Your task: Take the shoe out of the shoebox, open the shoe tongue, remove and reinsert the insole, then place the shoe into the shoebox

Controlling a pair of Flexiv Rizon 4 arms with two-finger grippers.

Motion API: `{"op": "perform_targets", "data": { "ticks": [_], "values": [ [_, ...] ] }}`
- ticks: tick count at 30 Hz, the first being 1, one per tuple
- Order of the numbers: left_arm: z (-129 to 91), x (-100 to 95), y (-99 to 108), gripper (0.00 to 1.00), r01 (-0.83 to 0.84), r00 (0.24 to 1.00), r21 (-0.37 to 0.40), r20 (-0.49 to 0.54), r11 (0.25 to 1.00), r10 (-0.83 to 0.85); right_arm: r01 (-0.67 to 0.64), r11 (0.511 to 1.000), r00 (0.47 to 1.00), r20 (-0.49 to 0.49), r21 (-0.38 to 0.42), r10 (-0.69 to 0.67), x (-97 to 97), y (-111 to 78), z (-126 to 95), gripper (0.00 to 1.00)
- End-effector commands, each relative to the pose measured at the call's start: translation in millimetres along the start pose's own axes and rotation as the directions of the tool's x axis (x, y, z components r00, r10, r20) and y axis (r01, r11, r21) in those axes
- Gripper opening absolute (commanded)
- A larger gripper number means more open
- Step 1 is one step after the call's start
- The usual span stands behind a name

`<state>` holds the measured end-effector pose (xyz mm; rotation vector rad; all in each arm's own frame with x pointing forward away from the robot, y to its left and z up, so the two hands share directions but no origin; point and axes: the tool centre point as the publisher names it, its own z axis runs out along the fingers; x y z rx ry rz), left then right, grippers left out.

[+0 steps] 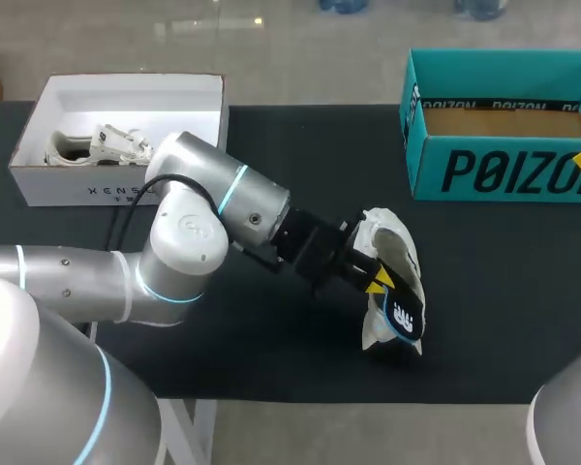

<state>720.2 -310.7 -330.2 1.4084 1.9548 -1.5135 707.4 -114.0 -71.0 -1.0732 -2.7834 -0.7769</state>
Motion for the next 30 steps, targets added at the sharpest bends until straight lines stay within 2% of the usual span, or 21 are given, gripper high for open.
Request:
{"op": "perform_targets", "data": {
  "ticks": [1, 8, 12, 13, 14, 15, 17, 19, 20, 22, 25, 30],
  "values": [
    [4, -8.2, 18, 0.0, -0.007, 0.999, -0.038, -0.031, 0.999, 0.006, -0.001, 1.0, 1.0, -0.003, 0.005, 0.001, -1.6, 1.9, 0, 1.0],
    [0, -14.9, 45, 0.0, -0.044, 0.998, -0.174, -0.059, 0.984, 0.034, -0.001, 1.0, 1.0, -0.003, 0.005, 0.001, -1.6, 1.9, 0, 1.0],
    [5, -9.8, 46, 0.0, -0.036, 0.997, -0.178, -0.067, 0.983, 0.025, -0.001, 1.0, 1.0, -0.003, 0.005, 0.001, -1.6, 1.9, 0, 1.0],
    [6, -8.3, 45, 0.04, -0.025, 0.998, -0.174, -0.061, 0.984, 0.014, -0.001, 1.0, 1.0, -0.003, 0.005, 0.001, -1.6, 1.9, 0, 1.0],
    [6, -6.7, 44, 0.31, -0.019, 0.998, -0.17, -0.06, 0.985, 0.009, -0.001, 1.0, 1.0, -0.003, 0.005, 0.001, -1.6, 1.9, 0, 1.0],
    [5, -5.6, 42, 0.48, -0.018, 0.998, -0.167, -0.059, 0.986, 0.009, -0.001, 1.0, 1.0, -0.003, 0.005, 0.001, -1.6, 1.9, 0, 1.0],
    [2, -4.7, 39, 0.58, -0.008, 0.999, -0.161, -0.047, 0.987, 0.001, -0.001, 1.0, 1.0, -0.003, 0.005, 0.001, -1.6, 1.9, 0, 1.0],
    [-2, -4.2, 36, 0.76, -0.005, 0.999, -0.162, -0.034, 0.987, 0.0, -0.001, 1.0, 1.0, -0.003, 0.005, 0.001, -1.6, 1.9, 0, 1.0],
    [-4, -4.8, 35, 0.76, -0.003, 1.0, -0.159, -0.024, 0.987, -0.001, -0.001, 1.0, 1.0, -0.003, 0.005, 0.001, -1.6, 1.9, 0, 1.0],
    [-8, -6.2, 31, 0.58, -0.005, 1.0, -0.16, -0.015, 0.987, 0.003, -0.001, 1.0, 1.0, -0.003, 0.005, 0.001, -1.6, 1.9, 0, 1.0],
    [-14, -8.8, 26, 0.46, -0.002, 1.0, -0.157, 0.006, 0.988, 0.003, -0.001, 1.0, 1.0, -0.003, 0.005, 0.001, -1.6, 1.9, 0, 1.0],
    [-9, -8.3, 18, 0.46, -0.016, 1.0, -0.14, -0.003, 0.99, 0.016, -0.001, 1.0, 1.0, -0.003, 0.005, 0.001, -1.6, 1.9, 0, 1.0]
  ]
}}
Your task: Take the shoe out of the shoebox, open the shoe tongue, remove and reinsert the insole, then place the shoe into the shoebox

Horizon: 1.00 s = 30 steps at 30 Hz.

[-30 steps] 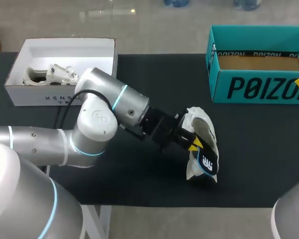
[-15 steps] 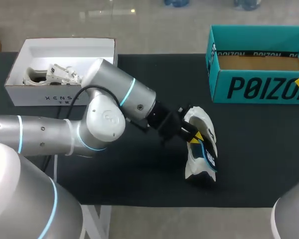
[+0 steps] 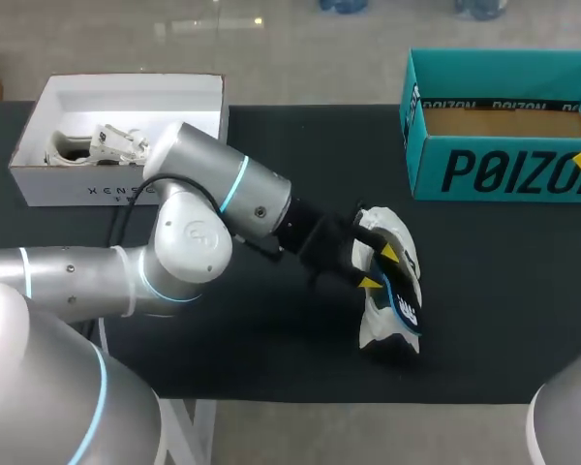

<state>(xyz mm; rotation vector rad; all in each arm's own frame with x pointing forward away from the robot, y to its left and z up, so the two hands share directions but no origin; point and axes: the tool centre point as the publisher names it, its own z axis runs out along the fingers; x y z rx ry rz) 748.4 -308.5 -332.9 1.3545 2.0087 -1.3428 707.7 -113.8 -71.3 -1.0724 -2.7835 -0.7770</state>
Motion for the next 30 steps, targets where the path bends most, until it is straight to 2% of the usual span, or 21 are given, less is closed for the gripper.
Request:
{"op": "perform_targets", "data": {
  "ticks": [1, 5, 7, 9, 10, 13, 20, 30],
  "values": [
    [1, 2.6, -9, 0.45, -0.01, 1.0, 0.004, -0.007, 1.0, 0.01, -0.001, 1.0, 1.0, -0.002, 0.005, 0.001, -1.4, 1.7, 0, 1.0],
    [9, 6.7, -15, 0.43, -0.019, 0.999, 0.023, -0.039, 1.0, 0.02, -0.001, 1.0, 1.0, -0.002, 0.005, 0.001, -1.4, 1.7, 0, 1.0],
    [11, 9.0, -17, 0.37, -0.019, 0.999, 0.025, -0.047, 1.0, 0.02, -0.001, 1.0, 1.0, -0.002, 0.005, 0.001, -1.4, 1.7, 0, 1.0],
    [11, 10.4, -16, 0.25, -0.019, 0.999, 0.024, -0.05, 1.0, 0.02, -0.001, 1.0, 1.0, -0.002, 0.005, 0.001, -1.4, 1.7, 0, 1.0],
    [11, 10.8, -15, 0.15, -0.015, 0.999, 0.021, -0.051, 1.0, 0.016, -0.001, 1.0, 1.0, -0.002, 0.005, 0.001, -1.4, 1.7, 0, 1.0],
    [12, 12.0, -12, 0.0, -0.009, 0.999, 0.017, -0.054, 1.0, 0.009, -0.001, 1.0, 1.0, -0.002, 0.005, 0.001, -1.4, 1.7, 0, 1.0],
    [9, 11.4, -5, 0.0, -0.005, 0.999, -0.001, -0.054, 1.0, 0.005, -0.001, 1.0, 1.0, -0.002, 0.005, 0.001, -1.4, 1.7, 0, 1.0],
    [4, 8.3, 23, 0.0, -0.037, 0.996, -0.071, -0.084, 0.997, 0.031, -0.001, 1.0, 1.0, -0.002, 0.005, 0.001, -1.4, 1.7, 0, 1.0]
  ]
}}
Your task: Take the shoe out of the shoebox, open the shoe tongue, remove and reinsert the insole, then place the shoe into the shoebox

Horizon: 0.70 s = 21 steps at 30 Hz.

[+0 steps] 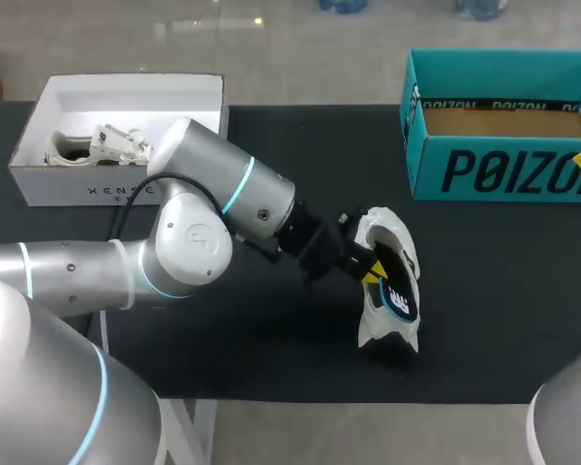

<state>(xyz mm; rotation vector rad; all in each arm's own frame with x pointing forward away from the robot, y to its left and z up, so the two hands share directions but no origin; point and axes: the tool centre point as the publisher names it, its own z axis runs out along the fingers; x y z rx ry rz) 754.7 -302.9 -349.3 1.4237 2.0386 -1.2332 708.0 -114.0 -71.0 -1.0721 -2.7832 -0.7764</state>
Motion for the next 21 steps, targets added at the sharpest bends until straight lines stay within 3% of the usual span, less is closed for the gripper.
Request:
{"op": "perform_targets", "data": {
  "ticks": [1, 7, 8, 10, 11, 21],
  "values": [
    [2, -2.8, 11, 0.0, -0.002, 1.0, -0.029, -0.018, 1.0, 0.001, -0.001, 1.0, 1.0, -0.002, 0.004, 0.001, -1.2, 1.6, 0, 1.0],
    [9, 1.5, 13, 0.0, 0.0, 1.0, -0.048, -0.028, 0.999, -0.001, -0.001, 1.0, 1.0, -0.002, 0.004, 0.001, -1.2, 1.6, 0, 1.0],
    [11, 2.6, 10, 0.08, 0.007, 0.999, -0.038, -0.032, 0.999, -0.008, -0.001, 1.0, 1.0, -0.002, 0.004, 0.001, -1.2, 1.6, 0, 1.0],
    [12, 4.6, 6, 0.51, 0.017, 0.999, -0.029, -0.026, 0.999, -0.018, -0.001, 1.0, 1.0, -0.002, 0.004, 0.001, -1.2, 1.6, 0, 1.0],
    [12, 5.1, 5, 0.81, 0.022, 1.0, -0.023, -0.021, 1.0, -0.023, -0.001, 1.0, 1.0, -0.002, 0.004, 0.001, -1.2, 1.6, 0, 1.0],
    [-4, 6.6, -10, 0.69, 0.042, 0.999, -0.023, 0.032, 0.999, -0.041, -0.001, 1.0, 1.0, -0.002, 0.004, 0.001, -1.2, 1.6, 0, 1.0]
  ]
}}
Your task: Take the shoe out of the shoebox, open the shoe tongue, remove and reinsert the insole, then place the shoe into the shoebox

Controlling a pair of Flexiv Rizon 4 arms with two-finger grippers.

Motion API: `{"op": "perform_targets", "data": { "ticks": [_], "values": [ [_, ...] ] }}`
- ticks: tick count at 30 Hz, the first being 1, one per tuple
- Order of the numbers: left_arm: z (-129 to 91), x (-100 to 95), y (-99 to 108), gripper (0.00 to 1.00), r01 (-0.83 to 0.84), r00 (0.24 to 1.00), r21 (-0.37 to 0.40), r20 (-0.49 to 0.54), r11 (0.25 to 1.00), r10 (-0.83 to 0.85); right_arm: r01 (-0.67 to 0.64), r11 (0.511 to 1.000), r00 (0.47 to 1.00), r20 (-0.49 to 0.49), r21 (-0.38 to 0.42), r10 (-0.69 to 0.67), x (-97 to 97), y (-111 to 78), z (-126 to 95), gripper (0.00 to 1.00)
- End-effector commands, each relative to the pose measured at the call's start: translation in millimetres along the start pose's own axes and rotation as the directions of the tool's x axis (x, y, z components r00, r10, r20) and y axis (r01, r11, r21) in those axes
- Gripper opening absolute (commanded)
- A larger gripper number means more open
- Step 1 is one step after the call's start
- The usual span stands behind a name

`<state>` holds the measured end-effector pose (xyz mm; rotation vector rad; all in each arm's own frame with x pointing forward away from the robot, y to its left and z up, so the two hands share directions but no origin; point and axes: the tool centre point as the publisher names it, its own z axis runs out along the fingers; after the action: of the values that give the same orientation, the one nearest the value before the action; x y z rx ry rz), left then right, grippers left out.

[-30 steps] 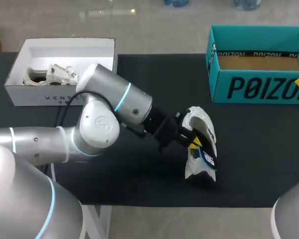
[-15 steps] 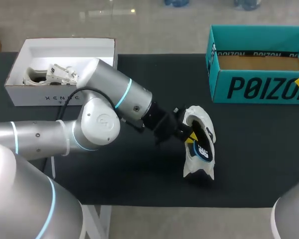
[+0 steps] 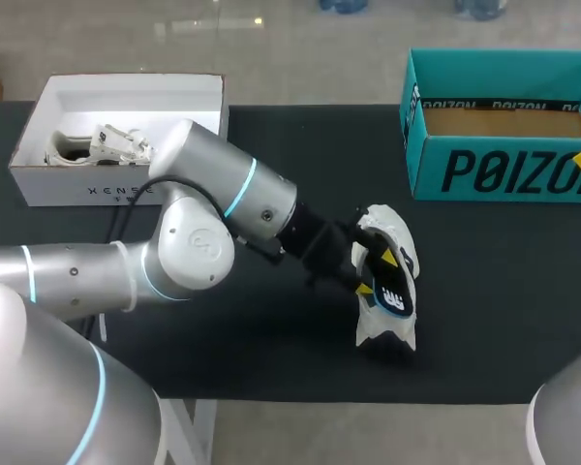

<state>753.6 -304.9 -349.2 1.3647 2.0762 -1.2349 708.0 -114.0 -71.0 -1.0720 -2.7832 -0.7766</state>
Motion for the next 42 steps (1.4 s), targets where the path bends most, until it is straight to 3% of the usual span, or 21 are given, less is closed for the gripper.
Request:
{"op": "perform_targets", "data": {
  "ticks": [1, 5, 6, 10, 12, 13, 22, 32, 41, 42],
  "values": [
    [-6, 7.7, -9, 0.68, -0.001, 1.0, -0.003, 0.019, 1.0, 0.001, -0.001, 1.0, 1.0, -0.002, 0.005, 0.001, -1.2, 1.6, 0, 1.0],
    [-1, 6.4, -16, 0.62, 0.002, 1.0, 0.009, 0.03, 1.0, -0.002, -0.001, 1.0, 1.0, -0.002, 0.005, 0.001, -1.2, 1.6, 0, 1.0],
    [2, 5.8, -19, 0.51, 0.001, 1.0, 0.013, 0.031, 1.0, -0.001, -0.001, 1.0, 1.0, -0.002, 0.005, 0.001, -1.2, 1.6, 0, 1.0],
    [9, 4.7, -24, 0.29, -0.005, 1.0, 0.029, 0.03, 1.0, 0.004, -0.001, 1.0, 1.0, -0.002, 0.005, 0.001, -1.2, 1.6, 0, 1.0],
    [11, 4.6, -26, 0.05, -0.006, 1.0, 0.039, 0.027, 0.999, 0.005, -0.001, 1.0, 1.0, -0.002, 0.005, 0.001, -1.2, 1.6, 0, 1.0],
    [12, 4.6, -26, 0.0, -0.008, 1.0, 0.043, 0.023, 0.999, 0.007, -0.001, 1.0, 1.0, -0.002, 0.005, 0.001, -1.2, 1.6, 0, 1.0],
    [14, 0.9, -22, 0.0, -0.046, 0.999, 0.027, -0.007, 0.999, 0.046, -0.001, 1.0, 1.0, -0.002, 0.005, 0.001, -1.2, 1.6, 0, 1.0],
    [7, -6.4, 9, 0.0, -0.095, 0.995, -0.068, -0.019, 0.993, 0.094, -0.001, 1.0, 1.0, -0.002, 0.005, 0.001, -1.2, 1.6, 0, 1.0],
    [19, 17.8, 7, 0.0, -0.056, 0.997, -0.043, -0.049, 0.998, 0.054, -0.001, 1.0, 1.0, -0.002, 0.005, 0.001, -1.2, 1.6, 0, 1.0],
    [17, 18.4, 7, 0.2, -0.049, 0.998, -0.044, -0.046, 0.998, 0.047, -0.001, 1.0, 1.0, -0.002, 0.005, 0.001, -1.2, 1.6, 0, 1.0]
  ]
}}
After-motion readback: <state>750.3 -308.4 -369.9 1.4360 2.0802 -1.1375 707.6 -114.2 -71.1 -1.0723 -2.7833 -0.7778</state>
